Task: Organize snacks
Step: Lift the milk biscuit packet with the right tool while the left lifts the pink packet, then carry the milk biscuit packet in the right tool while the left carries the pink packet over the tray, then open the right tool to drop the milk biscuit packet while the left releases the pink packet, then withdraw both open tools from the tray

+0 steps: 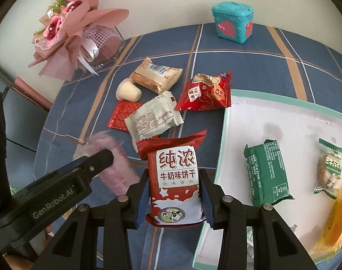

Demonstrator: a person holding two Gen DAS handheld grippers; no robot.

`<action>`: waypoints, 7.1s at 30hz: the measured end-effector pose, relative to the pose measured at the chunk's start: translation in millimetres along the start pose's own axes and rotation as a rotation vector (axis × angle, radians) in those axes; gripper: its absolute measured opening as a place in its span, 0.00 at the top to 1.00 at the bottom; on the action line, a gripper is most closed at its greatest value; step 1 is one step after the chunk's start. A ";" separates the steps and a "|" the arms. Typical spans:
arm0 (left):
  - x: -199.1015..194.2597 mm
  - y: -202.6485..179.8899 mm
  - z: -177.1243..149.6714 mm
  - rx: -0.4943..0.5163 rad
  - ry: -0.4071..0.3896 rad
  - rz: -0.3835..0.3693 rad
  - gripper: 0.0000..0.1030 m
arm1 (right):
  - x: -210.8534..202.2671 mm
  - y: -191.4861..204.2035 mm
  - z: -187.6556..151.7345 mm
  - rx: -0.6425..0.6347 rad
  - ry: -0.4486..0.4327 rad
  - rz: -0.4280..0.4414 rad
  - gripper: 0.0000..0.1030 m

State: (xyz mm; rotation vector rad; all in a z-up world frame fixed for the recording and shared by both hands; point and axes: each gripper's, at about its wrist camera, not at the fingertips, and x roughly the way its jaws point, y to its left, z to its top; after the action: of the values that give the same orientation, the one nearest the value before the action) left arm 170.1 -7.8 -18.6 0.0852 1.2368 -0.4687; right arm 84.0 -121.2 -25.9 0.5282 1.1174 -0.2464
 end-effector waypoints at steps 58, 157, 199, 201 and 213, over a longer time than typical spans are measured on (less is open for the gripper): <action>53.1 -17.2 -4.2 0.010 0.079 0.031 0.61 | 36.3 16.4 -11.9 -0.128 0.084 -0.114 0.59; -6.9 -111.7 -33.1 0.152 -0.076 0.062 0.45 | -104.8 -133.0 -38.7 0.223 -0.161 -0.312 0.55; -15.6 -39.0 -28.7 0.031 -0.115 0.104 0.05 | -66.4 -57.1 -39.0 0.069 -0.126 -0.316 0.00; -19.1 -27.5 -26.6 0.015 -0.118 0.115 0.05 | -63.2 -47.9 -38.3 0.063 -0.124 -0.302 0.00; -40.3 40.2 -17.4 -0.107 -0.134 0.162 0.05 | -46.5 2.1 -38.4 0.014 -0.115 -0.244 0.00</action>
State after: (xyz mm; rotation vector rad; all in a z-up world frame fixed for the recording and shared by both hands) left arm 160.4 45.9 5.1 0.0613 1.1111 -0.2625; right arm 34.8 -102.8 3.9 0.3841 1.0680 -0.4909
